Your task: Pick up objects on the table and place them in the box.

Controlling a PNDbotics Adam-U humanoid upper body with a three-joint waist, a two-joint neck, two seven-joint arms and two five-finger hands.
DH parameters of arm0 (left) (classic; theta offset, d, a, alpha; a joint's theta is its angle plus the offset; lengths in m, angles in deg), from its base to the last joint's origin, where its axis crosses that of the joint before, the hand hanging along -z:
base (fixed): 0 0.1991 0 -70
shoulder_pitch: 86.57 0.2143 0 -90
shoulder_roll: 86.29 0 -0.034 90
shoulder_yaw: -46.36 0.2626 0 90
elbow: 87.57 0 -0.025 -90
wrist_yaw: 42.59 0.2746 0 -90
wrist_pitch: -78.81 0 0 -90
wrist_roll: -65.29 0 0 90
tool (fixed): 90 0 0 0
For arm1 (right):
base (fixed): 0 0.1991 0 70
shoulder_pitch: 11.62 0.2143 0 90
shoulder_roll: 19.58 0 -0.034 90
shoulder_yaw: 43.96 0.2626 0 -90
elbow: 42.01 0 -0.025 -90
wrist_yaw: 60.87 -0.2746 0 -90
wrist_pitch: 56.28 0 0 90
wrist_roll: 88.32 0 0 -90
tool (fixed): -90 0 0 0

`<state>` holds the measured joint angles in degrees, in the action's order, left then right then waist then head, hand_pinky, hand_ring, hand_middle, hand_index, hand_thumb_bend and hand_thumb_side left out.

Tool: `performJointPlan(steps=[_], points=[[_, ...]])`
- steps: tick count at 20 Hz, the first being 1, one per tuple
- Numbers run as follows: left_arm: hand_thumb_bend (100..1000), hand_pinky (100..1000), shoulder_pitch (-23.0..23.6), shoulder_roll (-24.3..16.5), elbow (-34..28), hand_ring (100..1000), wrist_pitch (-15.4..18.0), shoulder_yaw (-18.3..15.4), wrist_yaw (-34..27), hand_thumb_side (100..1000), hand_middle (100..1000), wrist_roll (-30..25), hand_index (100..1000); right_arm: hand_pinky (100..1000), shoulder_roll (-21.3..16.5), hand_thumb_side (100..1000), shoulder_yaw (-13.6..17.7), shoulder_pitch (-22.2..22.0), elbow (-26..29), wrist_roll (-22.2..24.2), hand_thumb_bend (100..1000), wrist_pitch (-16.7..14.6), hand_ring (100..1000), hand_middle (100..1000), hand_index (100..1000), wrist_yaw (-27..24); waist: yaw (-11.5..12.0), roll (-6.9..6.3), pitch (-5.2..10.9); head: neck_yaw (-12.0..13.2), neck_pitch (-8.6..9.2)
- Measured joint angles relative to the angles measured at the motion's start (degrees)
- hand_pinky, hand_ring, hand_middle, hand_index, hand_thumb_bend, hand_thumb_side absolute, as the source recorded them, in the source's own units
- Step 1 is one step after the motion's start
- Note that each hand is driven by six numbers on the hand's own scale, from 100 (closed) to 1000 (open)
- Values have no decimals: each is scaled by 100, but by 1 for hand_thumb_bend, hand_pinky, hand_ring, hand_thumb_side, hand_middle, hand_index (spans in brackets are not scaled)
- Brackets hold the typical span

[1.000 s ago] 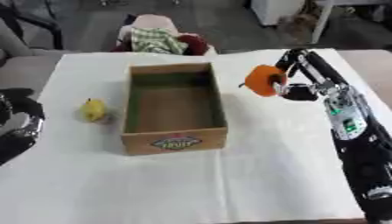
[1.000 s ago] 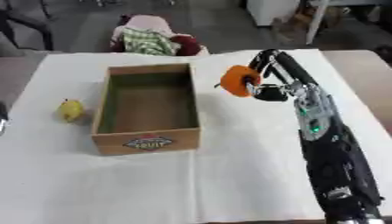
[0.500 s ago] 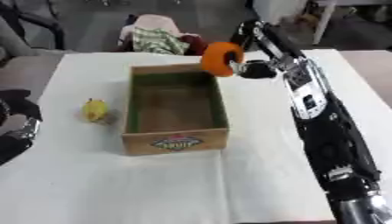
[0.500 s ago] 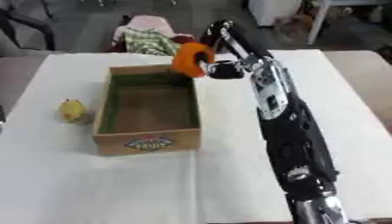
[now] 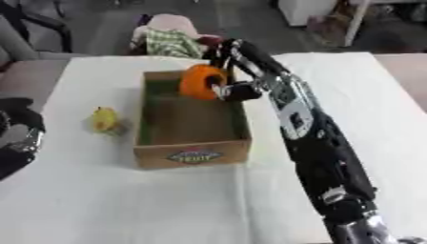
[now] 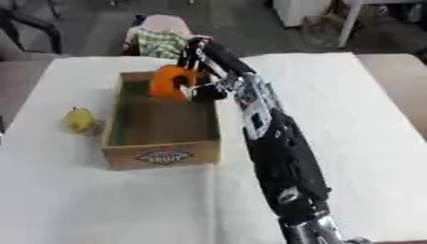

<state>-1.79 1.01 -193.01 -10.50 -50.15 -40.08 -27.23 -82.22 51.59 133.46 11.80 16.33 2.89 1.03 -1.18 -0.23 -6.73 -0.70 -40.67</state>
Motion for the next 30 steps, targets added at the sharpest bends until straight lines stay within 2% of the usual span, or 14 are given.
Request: performJointPlan(steps=[2,3,4,6,11,13,14,15,20,24,27,28,30], points=[[155,808,-43,0,6,573,0,5,-5,124,546,-14,729,611,48,152,-49,2,-147,104,152,-119,704,706,862,196,6,-1,-1,0,1],[155,808,-63,0,15,573,3,12,-12,124,546,-19,729,614,57,152,-67,2,-211,210,155,-191,707,710,870,277,8,-1,-1,0,6],[155,808,-85,0,28,573,4,19,-23,124,546,-22,729,630,56,177,-68,2,-252,322,156,-253,730,737,920,338,8,-1,-1,0,16],[156,808,-125,-1,43,573,4,32,-42,125,546,-23,729,629,49,220,-66,-5,-277,547,166,-337,729,739,938,403,6,-1,-1,2,17],[158,806,-254,-86,169,574,6,39,-52,126,547,-24,729,640,-56,296,-61,-19,-189,803,185,-374,741,750,953,326,-23,4,9,9,17],[161,804,-344,-166,264,574,9,48,-62,128,547,-21,729,636,-117,265,-61,-20,-123,842,178,-377,738,747,950,274,-29,4,20,12,17],[119,804,-399,-216,323,574,10,56,-74,152,548,-20,730,631,-151,247,-61,-23,-91,848,149,-382,733,742,948,243,-33,4,27,14,17],[168,803,-463,-278,392,574,11,69,-82,134,548,-19,730,630,-185,226,-61,-32,-48,848,172,-387,732,741,947,193,-37,4,32,19,17],[195,800,-901,-678,1008,578,34,121,-16,155,552,-38,732,610,-407,100,-61,-79,244,794,143,-380,713,724,940,-325,-72,1,60,60,16],[251,795,-1272,-1003,1696,587,110,232,225,190,562,-130,741,603,-625,100,-49,-115,613,798,140,-286,704,714,937,-908,-147,4,77,79,13],[259,794,-1522,-1221,2212,588,243,366,552,193,563,-292,743,603,-778,100,-28,-117,868,858,141,-177,704,714,937,-1277,-184,5,90,110,9],[366,787,-1573,-1262,2339,609,292,394,642,226,586,-335,757,598,-812,100,-27,-118,928,889,129,-145,700,709,937,-1370,-189,5,92,113,7],[418,784,-1720,-1384,2614,619,404,522,907,249,597,-486,763,597,-844,100,-25,-136,1042,924,130,-86,699,709,937,-1527,-248,9,99,137,-8]])
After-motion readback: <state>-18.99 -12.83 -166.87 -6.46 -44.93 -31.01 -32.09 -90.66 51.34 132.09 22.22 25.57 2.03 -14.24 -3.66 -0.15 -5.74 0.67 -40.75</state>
